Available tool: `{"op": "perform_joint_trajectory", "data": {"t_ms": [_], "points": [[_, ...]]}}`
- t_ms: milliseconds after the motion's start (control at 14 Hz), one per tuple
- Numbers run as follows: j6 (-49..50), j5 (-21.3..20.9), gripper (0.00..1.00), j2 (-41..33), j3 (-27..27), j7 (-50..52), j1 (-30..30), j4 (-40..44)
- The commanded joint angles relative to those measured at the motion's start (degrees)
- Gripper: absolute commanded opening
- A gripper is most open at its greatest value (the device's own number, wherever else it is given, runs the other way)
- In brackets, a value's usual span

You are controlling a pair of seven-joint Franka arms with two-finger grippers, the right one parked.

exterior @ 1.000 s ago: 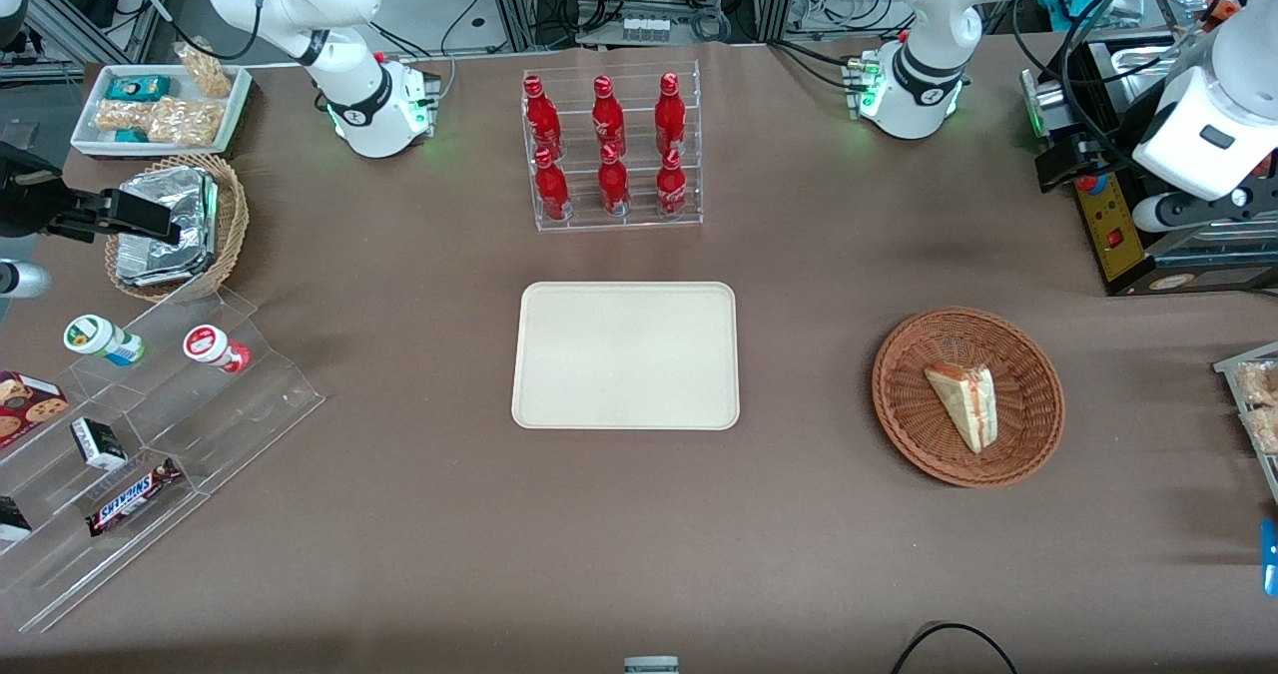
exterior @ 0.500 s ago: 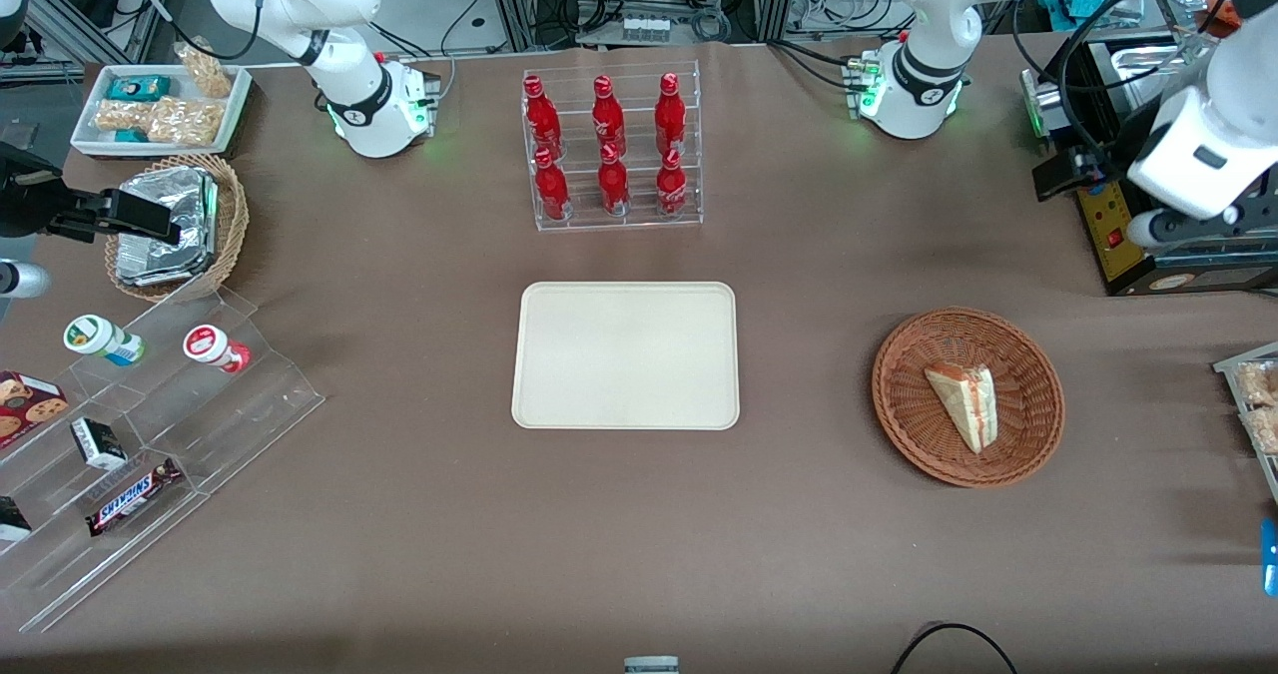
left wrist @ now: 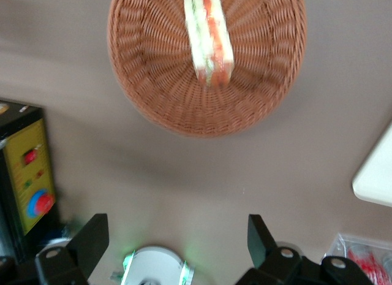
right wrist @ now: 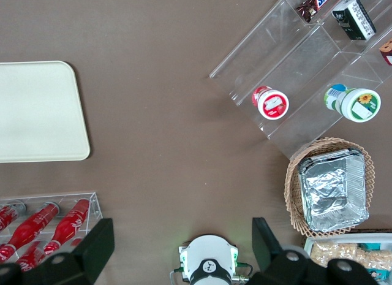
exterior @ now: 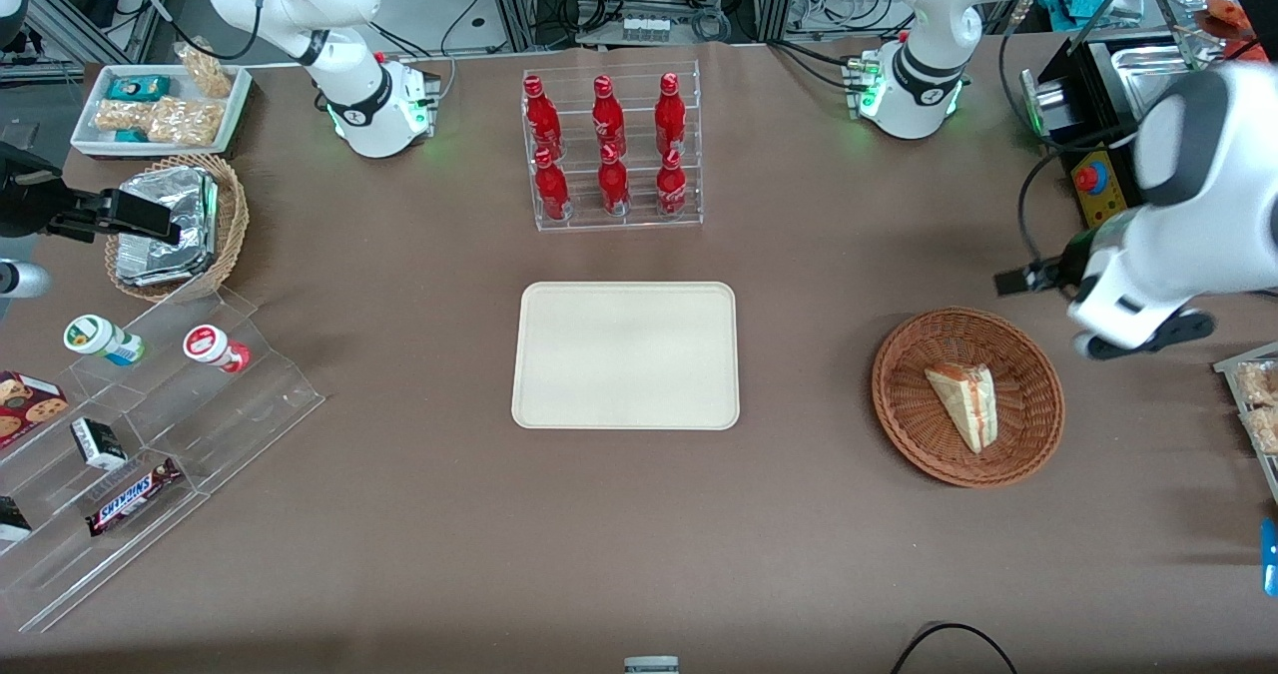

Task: Place sandwich from basket to tray
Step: 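Lower the left gripper onto the wrapped sandwich in the wicker basket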

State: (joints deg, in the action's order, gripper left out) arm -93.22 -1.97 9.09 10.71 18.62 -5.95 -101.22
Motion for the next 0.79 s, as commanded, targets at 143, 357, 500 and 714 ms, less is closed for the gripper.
{"op": "perform_joint_trajectory", "data": {"t_ms": [143, 357, 500, 714], "points": [[-23.2, 0.4, 1.0, -3.1, -0.1, 4.0, -0.4, -18.0], [-35.2, 0.5, 1.0, 0.0, -0.2, 5.5, -0.4, -22.2], [-40.6, 0.5, 1.0, 3.5, -0.4, 6.2, -0.5, -22.4], [-46.7, 0.6, 1.0, 7.8, -1.6, 6.2, -0.5, -22.2]]}}
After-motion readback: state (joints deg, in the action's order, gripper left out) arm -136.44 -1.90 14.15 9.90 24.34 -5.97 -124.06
